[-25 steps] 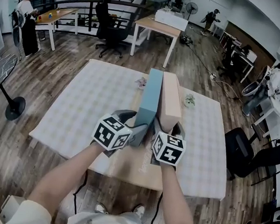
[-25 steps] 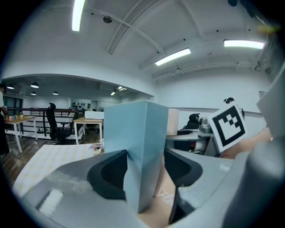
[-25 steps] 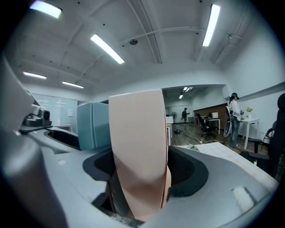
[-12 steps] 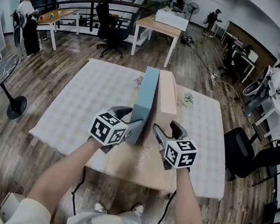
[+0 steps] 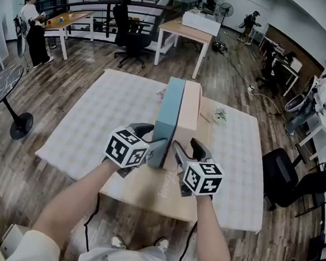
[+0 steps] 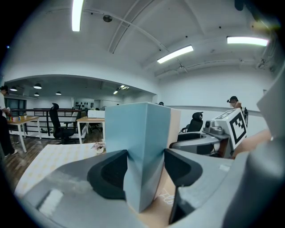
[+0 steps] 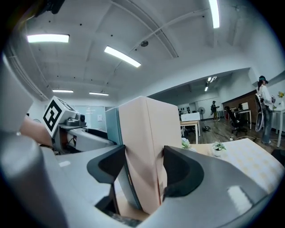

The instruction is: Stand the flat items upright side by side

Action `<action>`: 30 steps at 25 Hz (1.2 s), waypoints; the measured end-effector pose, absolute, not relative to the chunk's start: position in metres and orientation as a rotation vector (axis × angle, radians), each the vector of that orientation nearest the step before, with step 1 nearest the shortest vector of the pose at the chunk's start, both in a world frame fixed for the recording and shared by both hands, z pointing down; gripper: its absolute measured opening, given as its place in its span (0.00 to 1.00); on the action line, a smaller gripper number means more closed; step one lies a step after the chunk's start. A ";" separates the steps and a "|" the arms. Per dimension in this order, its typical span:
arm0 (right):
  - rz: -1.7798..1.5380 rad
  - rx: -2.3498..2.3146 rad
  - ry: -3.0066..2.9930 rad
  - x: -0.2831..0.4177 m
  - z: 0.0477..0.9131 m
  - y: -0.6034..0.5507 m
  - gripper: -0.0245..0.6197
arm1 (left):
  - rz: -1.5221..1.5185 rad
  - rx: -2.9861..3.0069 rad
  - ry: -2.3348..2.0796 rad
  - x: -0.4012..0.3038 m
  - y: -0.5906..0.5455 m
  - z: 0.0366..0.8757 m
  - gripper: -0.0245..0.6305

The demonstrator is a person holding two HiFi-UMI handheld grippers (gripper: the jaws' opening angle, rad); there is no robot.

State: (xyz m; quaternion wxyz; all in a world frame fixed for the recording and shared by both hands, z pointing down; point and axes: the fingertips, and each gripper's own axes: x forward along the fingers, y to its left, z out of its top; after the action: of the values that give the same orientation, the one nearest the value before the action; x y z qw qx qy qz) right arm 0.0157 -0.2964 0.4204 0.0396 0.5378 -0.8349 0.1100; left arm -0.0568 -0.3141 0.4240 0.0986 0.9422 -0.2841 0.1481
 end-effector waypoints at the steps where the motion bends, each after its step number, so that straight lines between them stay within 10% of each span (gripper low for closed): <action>1: 0.348 1.649 -2.563 0.013 0.421 -0.297 0.44 | 0.438 2.787 -0.839 -0.057 -0.315 0.424 0.45; 16: 0.360 1.818 -2.386 0.015 0.415 -0.266 0.44 | 0.363 2.750 -0.942 -0.080 -0.301 0.413 0.40; 30: 0.320 1.893 -2.247 0.003 0.388 -0.212 0.10 | 0.411 2.758 -1.060 -0.132 -0.255 0.403 0.10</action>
State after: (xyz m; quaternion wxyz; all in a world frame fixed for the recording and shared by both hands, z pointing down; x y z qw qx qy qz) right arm 0.0032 -0.2116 0.3879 0.0928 0.6378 -0.7569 0.1079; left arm -0.1325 -0.2550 0.4028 0.0789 0.9216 -0.3543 0.1372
